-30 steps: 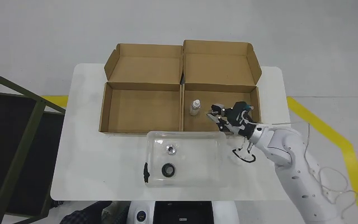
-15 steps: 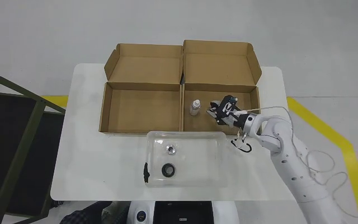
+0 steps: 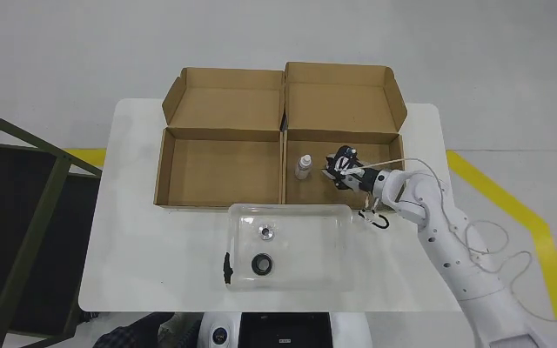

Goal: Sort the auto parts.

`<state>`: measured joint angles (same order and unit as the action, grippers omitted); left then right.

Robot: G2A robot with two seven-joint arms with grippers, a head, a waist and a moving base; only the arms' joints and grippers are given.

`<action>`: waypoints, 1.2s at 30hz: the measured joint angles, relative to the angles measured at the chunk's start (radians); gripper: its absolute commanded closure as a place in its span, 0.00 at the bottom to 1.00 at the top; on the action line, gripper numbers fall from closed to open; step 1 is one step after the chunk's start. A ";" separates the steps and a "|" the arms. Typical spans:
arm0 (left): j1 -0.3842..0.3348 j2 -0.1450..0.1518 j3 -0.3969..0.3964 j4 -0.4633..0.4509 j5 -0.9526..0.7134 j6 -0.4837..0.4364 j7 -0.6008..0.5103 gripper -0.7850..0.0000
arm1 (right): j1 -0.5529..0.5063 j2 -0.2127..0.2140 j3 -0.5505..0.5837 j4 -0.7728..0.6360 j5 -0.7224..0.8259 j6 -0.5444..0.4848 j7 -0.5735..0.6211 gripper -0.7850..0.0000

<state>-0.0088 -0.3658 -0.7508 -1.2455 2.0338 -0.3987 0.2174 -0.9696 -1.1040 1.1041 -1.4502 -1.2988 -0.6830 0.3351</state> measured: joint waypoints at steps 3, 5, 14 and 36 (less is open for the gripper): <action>0.000 0.000 0.000 0.000 0.000 0.000 0.000 0.00 | 0.013 -0.004 -0.016 0.020 -0.006 0.005 0.003 0.96; 0.000 0.000 0.000 0.000 0.000 0.000 0.000 0.00 | 0.021 -0.007 -0.026 0.034 -0.010 0.008 0.004 0.90; 0.000 0.000 0.000 0.000 0.000 0.000 0.000 0.00 | 0.037 -0.013 -0.048 0.052 -0.025 0.014 -0.003 0.07; 0.000 0.000 0.000 0.000 0.000 0.000 0.000 0.00 | -0.176 0.043 0.169 -0.424 0.083 -0.069 0.108 0.00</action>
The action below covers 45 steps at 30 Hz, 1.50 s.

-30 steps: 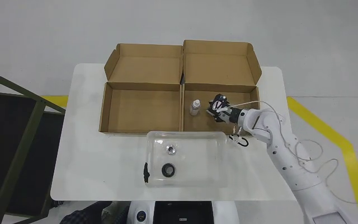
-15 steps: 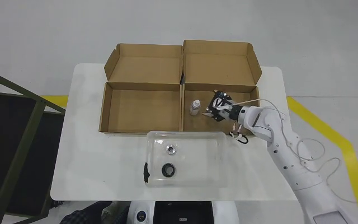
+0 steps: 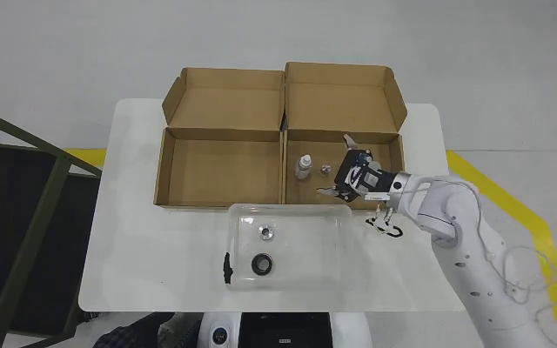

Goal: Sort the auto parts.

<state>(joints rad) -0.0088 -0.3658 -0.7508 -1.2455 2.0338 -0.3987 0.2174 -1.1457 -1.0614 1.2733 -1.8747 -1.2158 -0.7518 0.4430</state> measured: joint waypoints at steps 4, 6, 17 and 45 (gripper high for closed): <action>0.000 0.000 0.000 0.000 0.000 0.000 0.000 0.00 | -0.069 0.008 0.014 -0.108 -0.003 0.003 0.047 0.00; 0.000 0.000 0.000 0.000 0.000 0.000 0.000 0.00 | -0.105 0.011 0.013 -0.156 -0.003 0.003 0.065 0.00; 0.000 0.000 0.000 0.000 0.000 0.000 0.000 0.00 | -0.228 0.016 -0.065 -0.291 -0.025 0.009 0.095 0.00; 0.000 0.000 0.000 0.000 0.000 0.000 0.000 0.00 | -0.118 -0.017 -0.304 -0.118 -0.164 0.044 -0.049 0.26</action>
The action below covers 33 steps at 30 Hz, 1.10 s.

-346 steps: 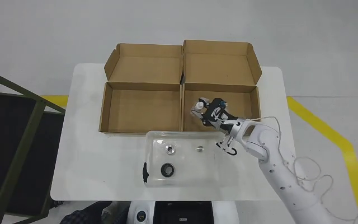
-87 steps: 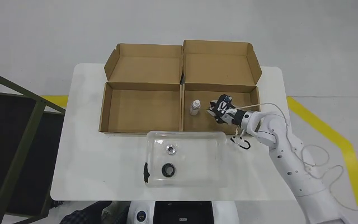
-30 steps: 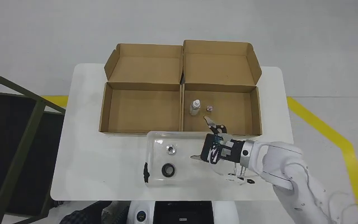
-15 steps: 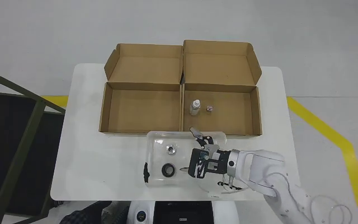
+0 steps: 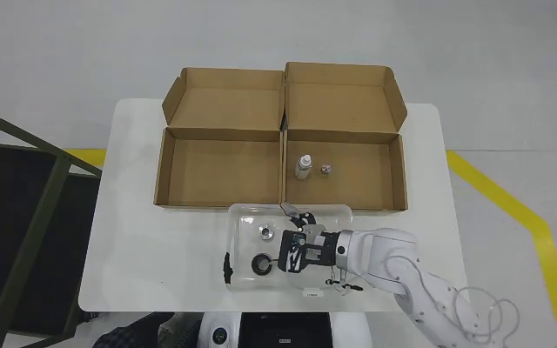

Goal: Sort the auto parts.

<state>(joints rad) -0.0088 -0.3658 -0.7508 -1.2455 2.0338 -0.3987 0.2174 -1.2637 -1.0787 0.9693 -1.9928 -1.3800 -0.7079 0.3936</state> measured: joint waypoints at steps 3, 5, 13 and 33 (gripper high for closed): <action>0.000 0.000 0.000 0.000 0.000 0.000 0.000 0.00 | 0.011 -0.003 -0.013 0.016 -0.005 0.001 -0.003 0.36; 0.000 0.000 0.000 0.000 0.000 0.000 0.000 0.00 | 0.017 -0.005 -0.022 0.026 -0.009 0.001 -0.005 0.38; 0.000 0.000 0.000 0.000 0.000 0.000 0.000 0.00 | 0.048 -0.015 -0.062 0.078 -0.025 0.006 -0.009 0.45; 0.000 0.000 0.000 0.000 0.000 0.000 0.000 0.00 | 0.141 -0.047 -0.140 0.213 -0.022 0.022 -0.005 0.44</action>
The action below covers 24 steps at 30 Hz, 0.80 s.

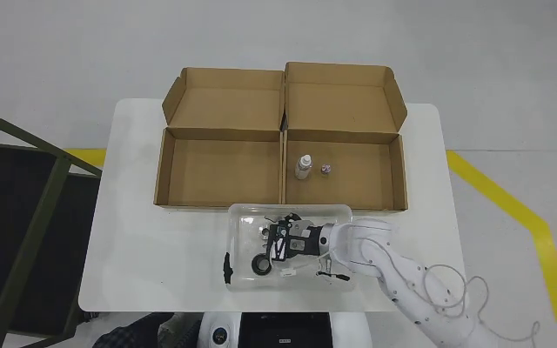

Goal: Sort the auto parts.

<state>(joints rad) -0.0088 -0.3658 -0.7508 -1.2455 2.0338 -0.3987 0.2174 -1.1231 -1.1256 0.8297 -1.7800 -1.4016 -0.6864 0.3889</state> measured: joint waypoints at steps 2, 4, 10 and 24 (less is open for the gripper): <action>0.000 0.000 0.000 0.000 0.000 0.000 0.000 0.00 | 0.007 -0.003 -0.008 0.012 0.000 0.002 0.000 0.46; 0.000 0.000 0.000 0.000 0.000 0.000 0.000 0.00 | 0.015 -0.007 -0.017 0.026 -0.001 0.006 0.000 0.50; 0.000 0.000 0.000 0.000 0.000 0.000 0.000 0.00 | 0.036 -0.020 -0.047 0.065 -0.003 0.016 -0.001 0.51; 0.000 0.000 0.000 0.000 0.000 0.000 0.000 0.00 | 0.068 -0.041 -0.078 0.131 0.009 0.023 -0.013 0.59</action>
<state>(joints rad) -0.0088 -0.3658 -0.7508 -1.2455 2.0338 -0.3987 0.2174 -1.0547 -1.1668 0.7520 -1.6486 -1.3931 -0.6632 0.3754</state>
